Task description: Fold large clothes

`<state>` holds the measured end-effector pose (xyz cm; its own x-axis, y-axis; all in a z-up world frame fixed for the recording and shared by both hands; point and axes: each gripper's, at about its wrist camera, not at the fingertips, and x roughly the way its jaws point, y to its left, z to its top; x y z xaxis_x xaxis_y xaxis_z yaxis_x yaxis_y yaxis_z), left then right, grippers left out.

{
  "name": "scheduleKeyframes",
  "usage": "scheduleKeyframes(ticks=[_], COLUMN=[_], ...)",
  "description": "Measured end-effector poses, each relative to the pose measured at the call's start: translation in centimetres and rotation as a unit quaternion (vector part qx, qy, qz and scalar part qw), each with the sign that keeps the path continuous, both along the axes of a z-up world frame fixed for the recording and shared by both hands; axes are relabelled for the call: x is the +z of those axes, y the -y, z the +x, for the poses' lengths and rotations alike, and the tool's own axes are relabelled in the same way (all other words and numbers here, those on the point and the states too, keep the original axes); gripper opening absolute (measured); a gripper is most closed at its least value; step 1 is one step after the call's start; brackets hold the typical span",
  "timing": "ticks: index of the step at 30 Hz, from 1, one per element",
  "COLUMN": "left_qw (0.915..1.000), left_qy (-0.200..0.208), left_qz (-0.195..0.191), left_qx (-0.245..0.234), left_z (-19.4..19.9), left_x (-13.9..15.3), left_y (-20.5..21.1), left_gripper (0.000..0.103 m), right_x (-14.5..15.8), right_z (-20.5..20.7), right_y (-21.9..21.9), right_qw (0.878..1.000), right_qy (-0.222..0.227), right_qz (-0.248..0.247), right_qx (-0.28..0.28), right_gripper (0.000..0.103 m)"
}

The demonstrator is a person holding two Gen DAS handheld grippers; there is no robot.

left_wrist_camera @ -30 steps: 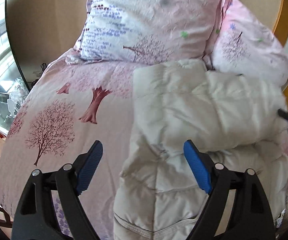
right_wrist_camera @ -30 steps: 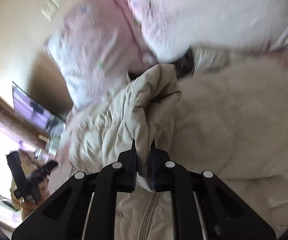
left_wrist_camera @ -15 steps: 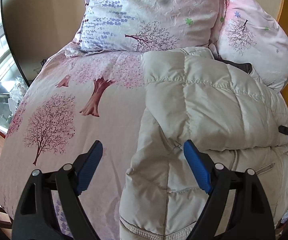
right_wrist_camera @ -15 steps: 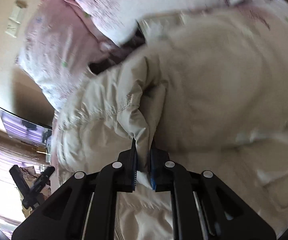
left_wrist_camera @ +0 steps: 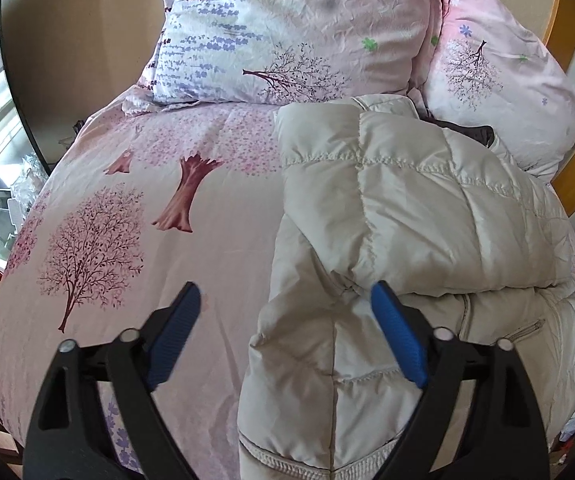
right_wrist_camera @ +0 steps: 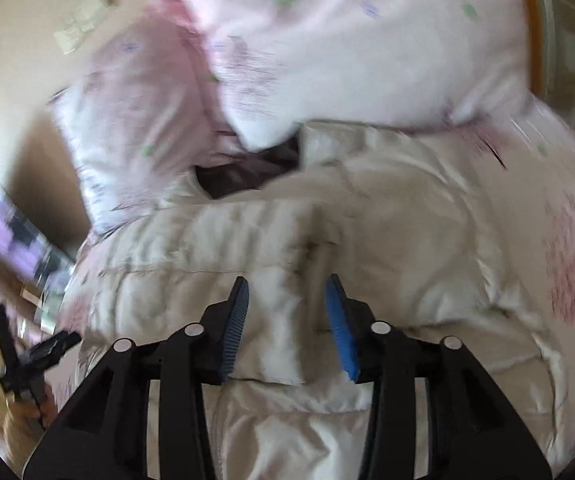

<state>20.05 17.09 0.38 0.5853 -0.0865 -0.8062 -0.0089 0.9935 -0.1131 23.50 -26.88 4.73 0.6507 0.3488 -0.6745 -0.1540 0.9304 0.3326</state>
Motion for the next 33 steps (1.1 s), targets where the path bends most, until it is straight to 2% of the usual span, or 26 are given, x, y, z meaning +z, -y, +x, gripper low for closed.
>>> scheduleKeyframes(ticks=[1,4,10,15,17,19,21,22,23,24,25,26,29,30,33], left_qw=[1.0000,1.0000,0.9998,0.9995,0.9998,1.0000,0.9998,0.9993,0.9989,0.9989,0.9991,0.9992,0.9996,0.9998,0.9984], left_qy=[0.002,-0.001,-0.003,0.023,0.013,0.004,-0.013,-0.028,-0.036,-0.037,-0.028,-0.016,0.016,0.013,-0.010], left_qz=[-0.001,-0.002,0.007,0.021,0.015,0.005,0.001,0.004,0.003,-0.002,-0.010,-0.014,-0.012,-0.011,-0.055], left_qx=[0.001,0.001,0.019,0.002,-0.008,0.002,0.018,0.026,0.029,0.029,0.031,0.033,0.019,0.013,0.001], left_z=[-0.1,-0.1,-0.5,-1.9,-2.1,-2.4,-2.6,-2.8,-3.1,-3.6,-4.4,-5.0,-7.2,-7.6,-8.7], left_x=[0.0,-0.2,-0.9,-0.7,-0.7,-0.8,-0.9,-0.9,-0.9,-0.9,-0.8,-0.7,-0.5,-0.6,-1.4], left_y=[0.0,-0.1,-0.6,0.1,0.2,-0.1,-0.7,-1.0,-1.3,-1.6,-2.0,-2.3,-2.6,-2.7,-3.7], left_gripper=[0.091,0.093,0.095,0.099,0.099,0.101,0.101,0.101,0.101,0.101,0.101,0.101,0.101,0.101,0.101], right_x=[-0.2,-1.2,-6.0,-7.4,-7.5,-7.5,-6.9,-6.5,-5.7,-4.8,-3.6,-2.9,-1.1,-1.0,-1.3], right_z=[0.4,1.2,3.6,3.8,3.8,4.2,4.2,4.0,3.5,2.8,1.8,1.1,-1.5,-2.3,-4.4], right_y=[-0.7,-2.0,-2.2,-2.5,-2.4,-2.0,-0.9,-0.3,0.4,1.2,2.0,2.8,6.8,8.3,12.2], right_qw=[1.000,0.999,0.990,0.986,0.986,0.985,0.983,0.983,0.984,0.987,0.991,0.993,0.996,0.996,0.996], right_qy=[-0.006,-0.030,-0.129,-0.150,-0.154,-0.166,-0.178,-0.180,-0.171,-0.152,-0.127,-0.108,-0.073,-0.070,-0.067], right_qz=[-0.003,-0.019,-0.051,-0.064,-0.061,-0.045,-0.006,0.012,0.030,0.040,0.036,0.033,0.043,0.049,0.035], right_qx=[0.019,0.040,0.038,0.037,0.036,0.035,0.033,0.034,0.038,0.037,0.025,0.018,-0.003,-0.011,-0.042], right_gripper=[0.031,0.029,0.025,0.025,0.025,0.026,0.029,0.037,0.052,0.062,0.081,0.084,0.084,0.084,0.087])
